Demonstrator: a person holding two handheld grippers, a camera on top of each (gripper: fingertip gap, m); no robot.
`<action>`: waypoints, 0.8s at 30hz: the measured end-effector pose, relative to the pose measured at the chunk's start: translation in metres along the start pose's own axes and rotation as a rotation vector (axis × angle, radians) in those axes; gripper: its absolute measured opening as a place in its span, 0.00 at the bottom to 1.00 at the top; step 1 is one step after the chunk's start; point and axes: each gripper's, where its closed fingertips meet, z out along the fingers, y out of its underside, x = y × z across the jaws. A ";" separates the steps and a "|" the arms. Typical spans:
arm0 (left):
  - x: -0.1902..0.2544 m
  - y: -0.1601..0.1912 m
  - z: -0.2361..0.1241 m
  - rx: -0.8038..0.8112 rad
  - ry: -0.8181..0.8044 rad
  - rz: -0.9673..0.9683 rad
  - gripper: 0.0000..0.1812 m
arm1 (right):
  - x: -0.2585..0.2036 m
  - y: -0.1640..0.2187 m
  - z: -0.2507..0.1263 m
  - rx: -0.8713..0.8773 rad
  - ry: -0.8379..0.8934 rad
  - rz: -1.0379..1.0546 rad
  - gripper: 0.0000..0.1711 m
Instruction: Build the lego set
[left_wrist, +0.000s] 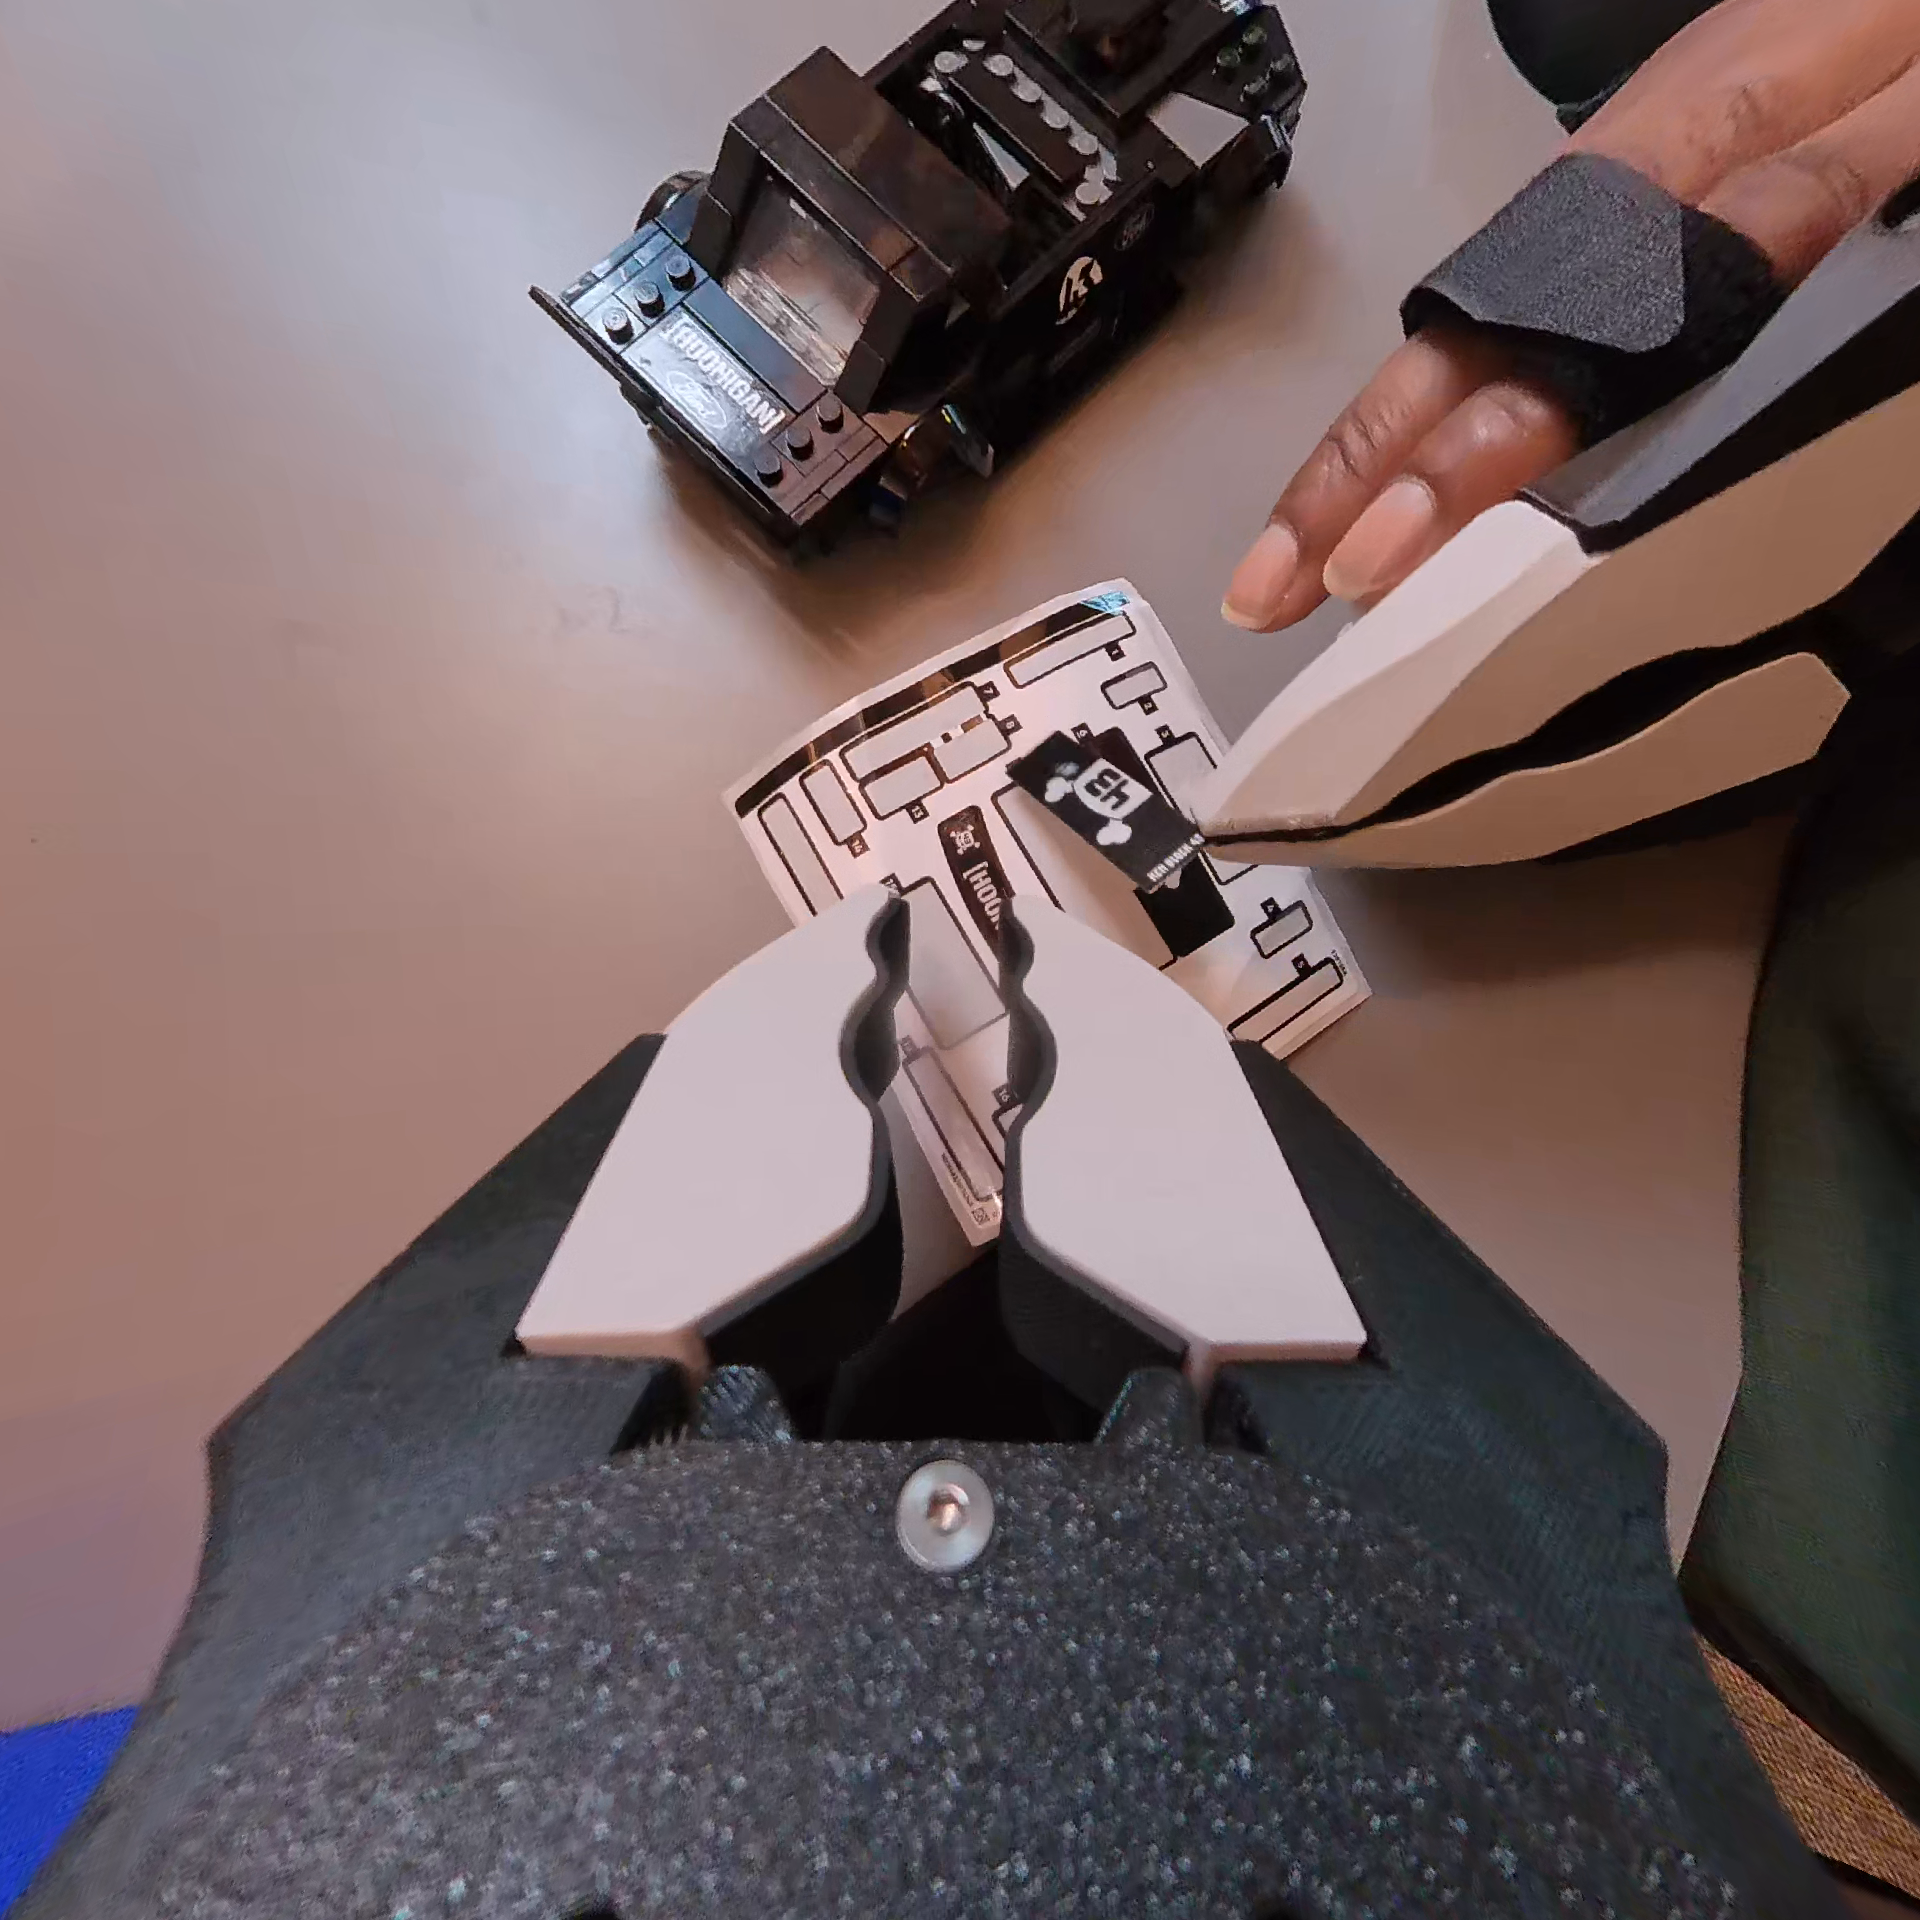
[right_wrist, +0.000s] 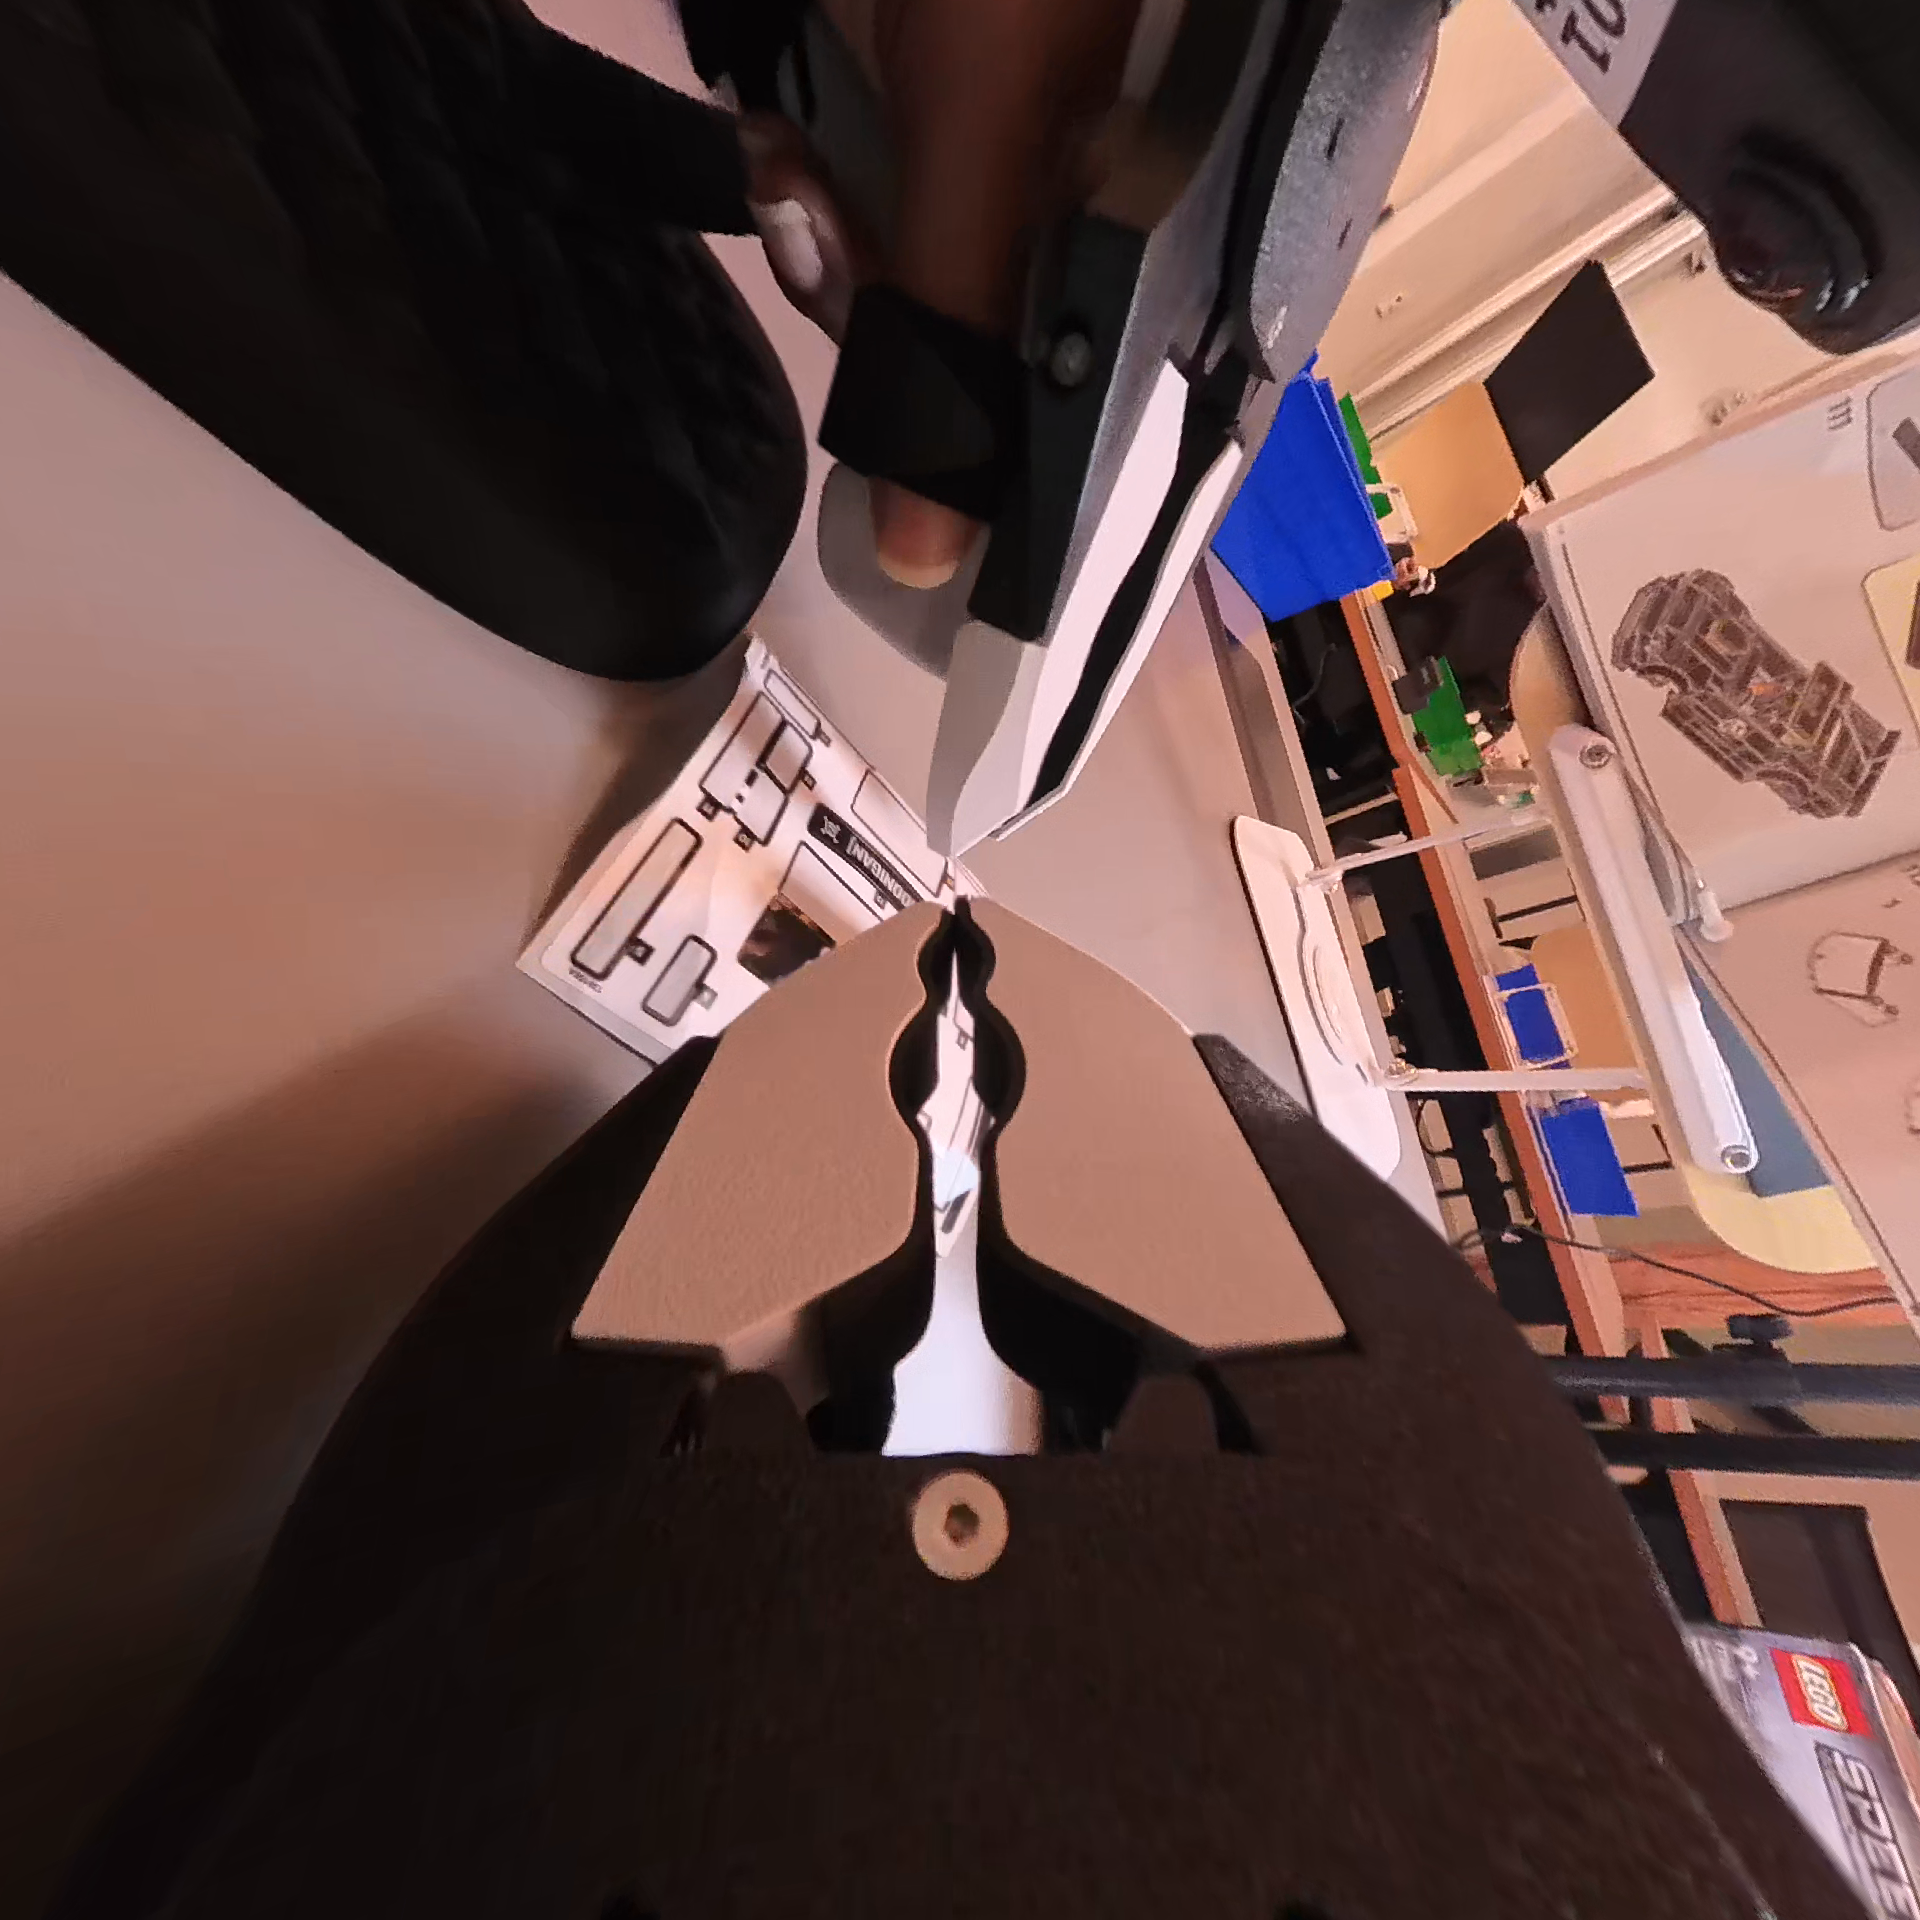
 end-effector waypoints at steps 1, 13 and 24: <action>0.000 0.000 -0.001 0.003 0.001 0.002 0.09 | -0.001 -0.001 0.000 0.003 -0.004 -0.006 0.00; 0.011 -0.005 0.001 0.027 0.059 0.002 0.04 | -0.008 -0.002 0.005 -0.013 -0.008 -0.028 0.00; 0.012 -0.011 0.007 0.025 0.086 -0.015 0.02 | -0.012 0.004 0.007 -0.049 -0.028 0.007 0.00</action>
